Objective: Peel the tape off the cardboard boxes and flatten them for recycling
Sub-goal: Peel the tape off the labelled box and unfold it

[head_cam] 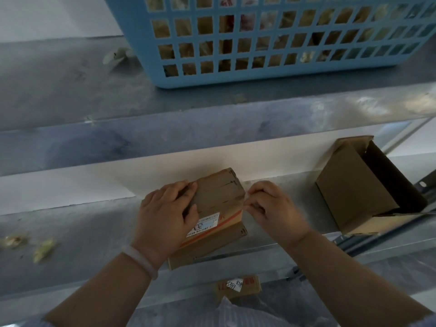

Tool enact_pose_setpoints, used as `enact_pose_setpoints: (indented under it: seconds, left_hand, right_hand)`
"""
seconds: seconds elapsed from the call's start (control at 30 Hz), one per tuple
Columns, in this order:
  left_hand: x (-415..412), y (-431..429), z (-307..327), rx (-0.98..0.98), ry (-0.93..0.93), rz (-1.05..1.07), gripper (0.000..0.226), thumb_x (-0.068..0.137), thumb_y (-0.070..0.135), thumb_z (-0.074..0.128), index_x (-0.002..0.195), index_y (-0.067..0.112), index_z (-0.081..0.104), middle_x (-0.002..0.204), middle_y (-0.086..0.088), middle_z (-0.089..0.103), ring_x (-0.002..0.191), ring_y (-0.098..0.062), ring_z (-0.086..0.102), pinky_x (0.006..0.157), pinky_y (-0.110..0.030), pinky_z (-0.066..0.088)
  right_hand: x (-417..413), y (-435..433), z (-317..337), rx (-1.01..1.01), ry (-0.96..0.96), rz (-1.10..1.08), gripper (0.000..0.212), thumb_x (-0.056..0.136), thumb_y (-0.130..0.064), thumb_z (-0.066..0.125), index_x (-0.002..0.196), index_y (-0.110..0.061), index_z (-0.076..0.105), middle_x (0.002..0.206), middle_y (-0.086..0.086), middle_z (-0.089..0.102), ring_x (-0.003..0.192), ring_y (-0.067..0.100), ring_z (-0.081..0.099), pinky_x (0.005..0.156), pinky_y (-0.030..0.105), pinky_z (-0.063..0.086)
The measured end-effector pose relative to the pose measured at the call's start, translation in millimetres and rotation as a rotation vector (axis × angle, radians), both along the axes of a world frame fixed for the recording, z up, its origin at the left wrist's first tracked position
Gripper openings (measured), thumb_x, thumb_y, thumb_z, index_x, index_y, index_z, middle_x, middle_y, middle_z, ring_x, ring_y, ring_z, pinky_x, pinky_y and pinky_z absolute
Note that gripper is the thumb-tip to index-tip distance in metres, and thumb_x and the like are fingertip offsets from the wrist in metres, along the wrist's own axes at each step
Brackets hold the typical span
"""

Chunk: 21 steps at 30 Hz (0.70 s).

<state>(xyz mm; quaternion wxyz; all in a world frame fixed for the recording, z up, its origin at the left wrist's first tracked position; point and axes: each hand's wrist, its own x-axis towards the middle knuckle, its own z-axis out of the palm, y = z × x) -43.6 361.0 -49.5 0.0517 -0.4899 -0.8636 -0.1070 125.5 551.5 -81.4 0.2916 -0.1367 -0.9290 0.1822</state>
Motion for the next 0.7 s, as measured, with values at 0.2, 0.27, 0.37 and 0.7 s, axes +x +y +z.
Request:
enact_pose_setpoints:
  seconds: [0.2, 0.27, 0.37, 0.7]
  left_hand:
    - [-1.5, -1.0, -0.7, -0.001, 0.003, -0.010, 0.055, 0.089, 0.045, 0.033, 0.131, 0.021, 0.058, 0.129, 0.002, 0.058, 0.112, -0.019, 0.057, 0.093, -0.040, 0.045]
    - [-1.8, -1.0, -1.0, 0.007, -0.003, -0.012, 0.055, 0.088, 0.044, 0.033, 0.131, 0.020, 0.058, 0.129, 0.001, 0.058, 0.112, -0.020, 0.057, 0.093, -0.041, 0.046]
    - [-2.9, -1.0, -1.8, 0.013, 0.001, -0.018, 0.055, 0.088, 0.044, 0.033, 0.132, 0.020, 0.058, 0.129, 0.001, 0.058, 0.112, -0.020, 0.057, 0.093, -0.041, 0.046]
    - [-9.5, -5.0, -5.8, 0.062, -0.005, -0.096, 0.051, 0.087, 0.043, 0.039, 0.129, 0.023, 0.061, 0.130, 0.004, 0.059, 0.112, -0.018, 0.059, 0.093, -0.039, 0.047]
  right_hand:
    - [-0.8, 2.8, -10.0, -0.367, -0.082, -0.120, 0.006, 0.085, -0.017, 0.072, 0.081, -0.019, 0.068, 0.093, -0.013, 0.060, 0.085, -0.006, 0.055, 0.074, 0.001, 0.039]
    - [1.7, 10.0, -13.1, -0.619, -0.070, -0.246, 0.009, 0.087, -0.022, 0.069, 0.079, -0.024, 0.064, 0.088, -0.015, 0.065, 0.082, -0.001, 0.061, 0.071, 0.007, 0.044]
    - [8.5, 27.9, -14.4, -0.954, -0.044, -0.392, 0.007, 0.091, -0.024, 0.064, 0.086, -0.020, 0.064, 0.083, -0.004, 0.074, 0.086, 0.020, 0.070, 0.072, 0.037, 0.055]
    - [-25.5, 24.8, 34.4, -1.181, 0.266, -0.301, 0.046, 0.090, 0.009, 0.040, 0.097, -0.025, 0.070, 0.090, 0.007, 0.067, 0.070, 0.008, 0.065, 0.066, 0.022, 0.056]
